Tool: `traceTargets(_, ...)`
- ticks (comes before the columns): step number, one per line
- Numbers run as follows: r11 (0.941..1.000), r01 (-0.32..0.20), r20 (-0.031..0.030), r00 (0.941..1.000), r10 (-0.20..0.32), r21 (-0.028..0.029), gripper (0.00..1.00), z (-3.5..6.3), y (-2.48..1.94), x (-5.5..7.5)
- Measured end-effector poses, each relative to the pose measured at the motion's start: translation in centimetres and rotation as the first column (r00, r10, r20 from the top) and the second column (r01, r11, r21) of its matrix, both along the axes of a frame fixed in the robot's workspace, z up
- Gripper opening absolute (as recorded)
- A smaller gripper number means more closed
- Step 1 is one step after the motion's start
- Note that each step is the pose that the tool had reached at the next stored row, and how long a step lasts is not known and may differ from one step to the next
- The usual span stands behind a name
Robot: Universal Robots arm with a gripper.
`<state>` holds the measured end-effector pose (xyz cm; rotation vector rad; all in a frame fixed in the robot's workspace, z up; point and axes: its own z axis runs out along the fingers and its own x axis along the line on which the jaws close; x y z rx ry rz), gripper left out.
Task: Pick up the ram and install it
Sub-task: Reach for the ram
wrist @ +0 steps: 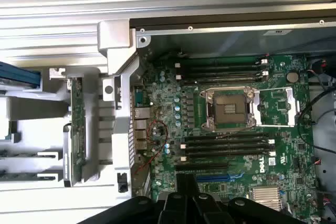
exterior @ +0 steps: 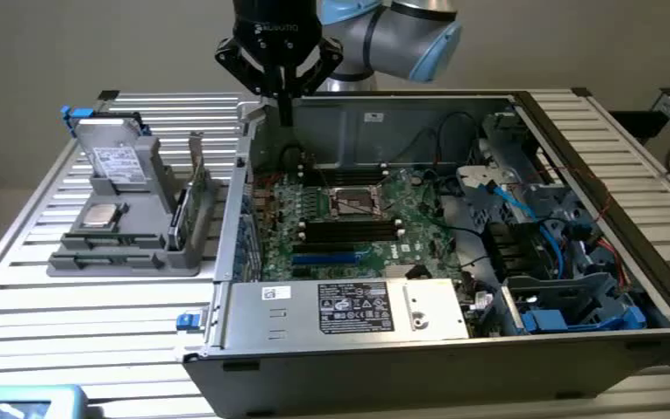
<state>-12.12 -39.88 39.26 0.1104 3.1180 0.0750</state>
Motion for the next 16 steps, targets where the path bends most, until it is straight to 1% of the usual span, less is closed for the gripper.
traceTargets(11, 1.0, 0.0, 0.0001, 1.0, 0.0, 0.0, 0.11, 0.0, -0.02, 0.0)
traceTargets(13, 1.0, 0.0, -0.0001, 1.0, 0.0, 0.0025, 0.11, 0.01, -0.28, -0.03)
traceTargets(16, 1.0, 0.0, 0.0, 1.0, 0.0, 0.0061, 0.11, 0.0, -0.84, -0.27)
